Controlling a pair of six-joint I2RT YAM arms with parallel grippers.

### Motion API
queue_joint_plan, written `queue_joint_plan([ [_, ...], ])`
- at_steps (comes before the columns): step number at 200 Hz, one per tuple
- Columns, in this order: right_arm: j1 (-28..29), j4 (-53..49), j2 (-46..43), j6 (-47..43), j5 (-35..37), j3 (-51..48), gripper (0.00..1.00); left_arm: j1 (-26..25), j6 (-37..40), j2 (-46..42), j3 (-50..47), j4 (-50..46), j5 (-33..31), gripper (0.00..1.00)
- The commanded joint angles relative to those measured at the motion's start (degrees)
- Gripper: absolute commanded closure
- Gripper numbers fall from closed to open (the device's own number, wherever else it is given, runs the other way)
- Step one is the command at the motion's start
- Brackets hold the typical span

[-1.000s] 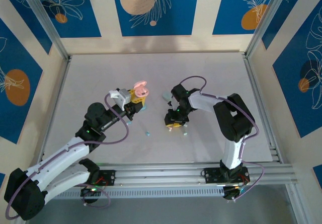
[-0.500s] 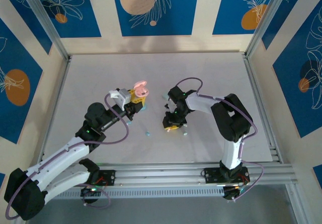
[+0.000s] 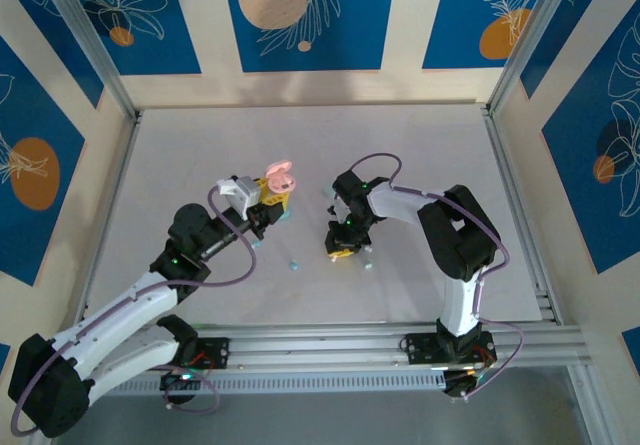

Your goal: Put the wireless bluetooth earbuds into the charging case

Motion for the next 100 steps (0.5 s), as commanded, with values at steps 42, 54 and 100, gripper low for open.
queue_joint_plan([
  [42, -3.0, 1.5, -11.9, 5.2, -1.6, -1.8, 0.76, 0.4, -1.9, 4.1, 0.6, 3.0, 2.2, 0.72],
  [54, -3.9, 0.8, -14.4, 5.9, -1.7, -1.7, 0.76, 0.3, -2.2, 5.3, 0.6, 3.5, 2.7, 0.72],
  [100, -5.9, -2.8, -25.5, 7.8, -1.5, 2.1, 0.76, 0.1, -2.2, 10.2, 0.2, 5.6, 4.3, 0.73],
])
